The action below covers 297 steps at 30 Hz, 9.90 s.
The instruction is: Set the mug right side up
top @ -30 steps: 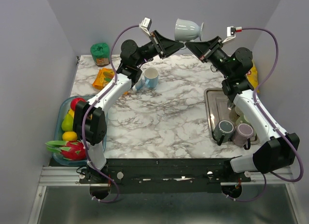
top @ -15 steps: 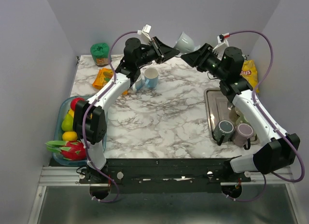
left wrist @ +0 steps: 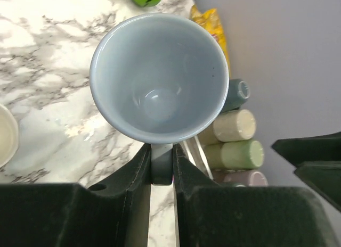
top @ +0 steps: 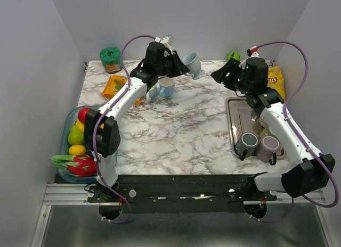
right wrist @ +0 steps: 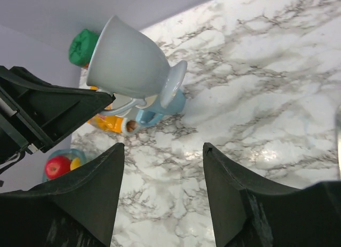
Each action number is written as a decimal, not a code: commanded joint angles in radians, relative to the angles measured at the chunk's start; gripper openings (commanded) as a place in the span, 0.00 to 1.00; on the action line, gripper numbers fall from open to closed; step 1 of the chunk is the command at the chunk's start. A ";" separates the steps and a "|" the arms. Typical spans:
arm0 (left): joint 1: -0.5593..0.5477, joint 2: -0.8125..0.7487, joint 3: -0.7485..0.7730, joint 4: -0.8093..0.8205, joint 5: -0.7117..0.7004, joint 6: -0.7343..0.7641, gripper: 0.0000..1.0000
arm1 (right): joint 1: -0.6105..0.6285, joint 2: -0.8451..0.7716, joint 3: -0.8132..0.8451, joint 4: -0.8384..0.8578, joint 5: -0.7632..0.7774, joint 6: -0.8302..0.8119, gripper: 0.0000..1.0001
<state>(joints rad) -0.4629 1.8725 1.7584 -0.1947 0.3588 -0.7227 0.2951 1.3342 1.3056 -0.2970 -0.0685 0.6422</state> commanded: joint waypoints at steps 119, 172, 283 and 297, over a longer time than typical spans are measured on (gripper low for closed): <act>-0.161 -0.157 -0.353 -0.058 -0.466 0.318 0.99 | -0.093 -0.083 -0.482 -0.740 0.400 0.125 0.38; -0.137 -0.125 -0.225 -0.077 -0.322 0.315 0.99 | -0.093 -0.250 -0.269 -0.419 0.372 -0.001 0.01; -0.180 0.174 0.179 -0.115 -0.271 0.249 0.00 | -0.025 0.002 0.070 -0.511 0.131 -0.110 0.64; -0.230 0.370 0.276 -0.131 -0.487 0.304 0.00 | -0.025 0.023 0.057 -0.610 0.177 -0.079 0.65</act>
<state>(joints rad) -0.6746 2.2292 1.9862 -0.4030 -0.0078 -0.4412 0.2684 1.3540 1.3808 -0.8471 0.0734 0.5453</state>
